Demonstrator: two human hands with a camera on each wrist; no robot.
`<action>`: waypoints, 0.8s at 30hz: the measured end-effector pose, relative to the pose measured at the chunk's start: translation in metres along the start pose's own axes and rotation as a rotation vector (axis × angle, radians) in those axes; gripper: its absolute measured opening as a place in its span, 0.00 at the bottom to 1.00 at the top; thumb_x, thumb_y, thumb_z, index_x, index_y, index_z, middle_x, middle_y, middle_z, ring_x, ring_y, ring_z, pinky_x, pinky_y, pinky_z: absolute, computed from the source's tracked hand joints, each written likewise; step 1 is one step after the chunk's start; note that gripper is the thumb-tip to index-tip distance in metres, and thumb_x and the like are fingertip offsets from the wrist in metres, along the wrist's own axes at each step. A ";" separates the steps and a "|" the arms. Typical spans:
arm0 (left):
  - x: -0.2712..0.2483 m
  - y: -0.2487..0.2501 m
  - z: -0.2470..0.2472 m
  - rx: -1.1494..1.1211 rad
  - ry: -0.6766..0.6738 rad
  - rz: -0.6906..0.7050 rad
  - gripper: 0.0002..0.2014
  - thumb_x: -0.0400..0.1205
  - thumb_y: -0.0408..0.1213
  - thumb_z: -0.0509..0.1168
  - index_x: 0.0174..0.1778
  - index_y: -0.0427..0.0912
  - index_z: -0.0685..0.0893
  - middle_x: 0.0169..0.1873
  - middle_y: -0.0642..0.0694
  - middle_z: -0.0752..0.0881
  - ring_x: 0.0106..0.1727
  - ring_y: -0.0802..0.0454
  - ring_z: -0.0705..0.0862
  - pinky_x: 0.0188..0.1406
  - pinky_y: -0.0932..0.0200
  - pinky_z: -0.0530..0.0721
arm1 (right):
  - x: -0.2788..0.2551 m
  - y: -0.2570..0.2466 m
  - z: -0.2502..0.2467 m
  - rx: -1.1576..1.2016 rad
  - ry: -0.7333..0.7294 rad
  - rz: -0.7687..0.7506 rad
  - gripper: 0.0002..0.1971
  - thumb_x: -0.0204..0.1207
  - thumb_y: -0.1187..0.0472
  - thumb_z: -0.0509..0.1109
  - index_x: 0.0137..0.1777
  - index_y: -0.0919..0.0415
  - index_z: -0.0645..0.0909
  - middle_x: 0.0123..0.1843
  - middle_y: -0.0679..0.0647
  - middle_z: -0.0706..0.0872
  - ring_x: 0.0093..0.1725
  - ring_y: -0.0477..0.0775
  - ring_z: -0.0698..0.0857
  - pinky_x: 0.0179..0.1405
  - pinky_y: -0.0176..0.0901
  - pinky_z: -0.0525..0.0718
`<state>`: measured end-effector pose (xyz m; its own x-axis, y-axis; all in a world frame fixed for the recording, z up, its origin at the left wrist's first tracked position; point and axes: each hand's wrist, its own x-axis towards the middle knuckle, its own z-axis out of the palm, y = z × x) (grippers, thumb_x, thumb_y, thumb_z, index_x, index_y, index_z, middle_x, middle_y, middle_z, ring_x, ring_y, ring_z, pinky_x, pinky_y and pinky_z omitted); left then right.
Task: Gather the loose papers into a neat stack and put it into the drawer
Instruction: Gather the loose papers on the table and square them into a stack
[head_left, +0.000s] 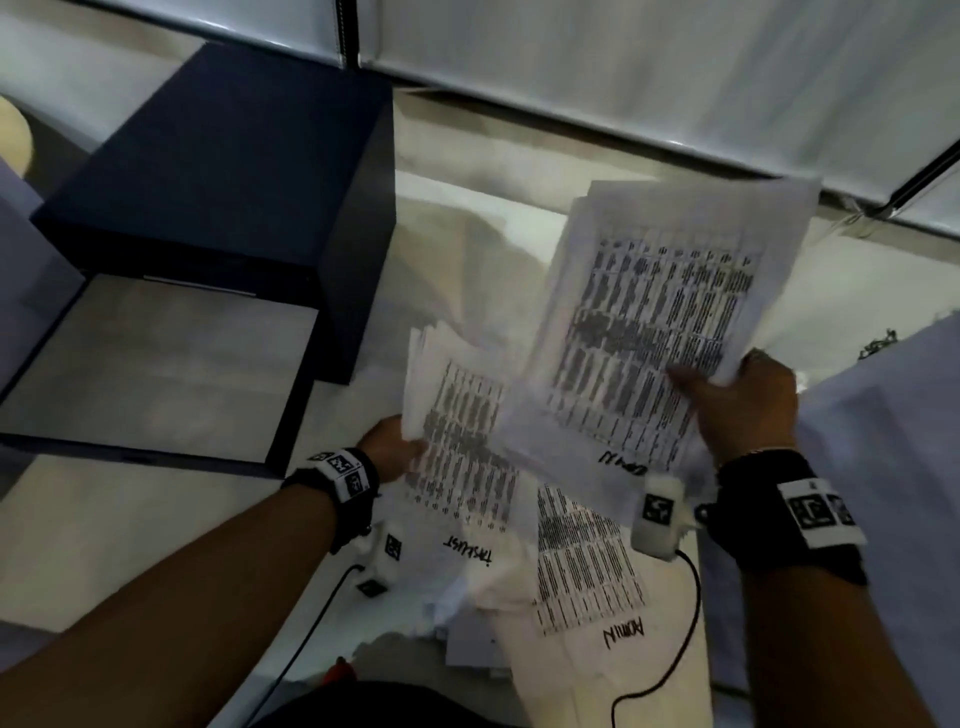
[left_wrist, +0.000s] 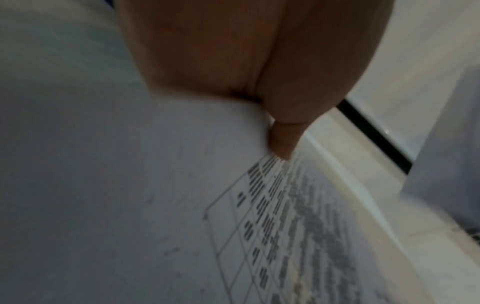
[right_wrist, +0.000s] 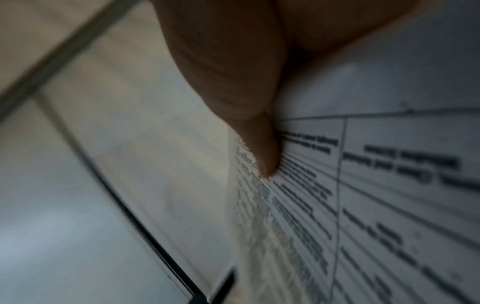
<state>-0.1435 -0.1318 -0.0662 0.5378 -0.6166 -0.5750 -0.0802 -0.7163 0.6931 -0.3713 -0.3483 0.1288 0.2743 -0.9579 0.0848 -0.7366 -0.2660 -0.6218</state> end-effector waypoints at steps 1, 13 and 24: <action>0.000 -0.002 0.001 -0.018 -0.017 -0.021 0.19 0.85 0.41 0.64 0.70 0.37 0.80 0.61 0.39 0.85 0.61 0.42 0.84 0.63 0.52 0.80 | -0.003 0.002 0.007 0.002 -0.087 0.018 0.20 0.70 0.55 0.80 0.48 0.75 0.85 0.45 0.71 0.88 0.47 0.67 0.88 0.41 0.53 0.80; 0.005 -0.005 0.016 -0.063 0.101 -0.016 0.27 0.81 0.42 0.70 0.75 0.38 0.74 0.71 0.40 0.80 0.69 0.41 0.80 0.69 0.55 0.75 | -0.080 0.078 0.191 -0.104 -0.657 0.170 0.25 0.81 0.47 0.66 0.72 0.61 0.75 0.69 0.58 0.82 0.67 0.62 0.81 0.67 0.47 0.77; 0.015 0.020 -0.043 -0.034 0.354 0.040 0.21 0.83 0.32 0.67 0.72 0.35 0.76 0.65 0.37 0.83 0.66 0.38 0.82 0.66 0.51 0.78 | -0.062 0.136 0.148 -0.294 -0.471 0.431 0.51 0.63 0.44 0.83 0.80 0.65 0.61 0.75 0.65 0.71 0.73 0.67 0.73 0.69 0.58 0.77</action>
<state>-0.1010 -0.1409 -0.0425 0.7924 -0.4885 -0.3653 -0.0822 -0.6789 0.7296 -0.3972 -0.3091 -0.0763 0.1098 -0.8536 -0.5093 -0.9582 0.0452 -0.2823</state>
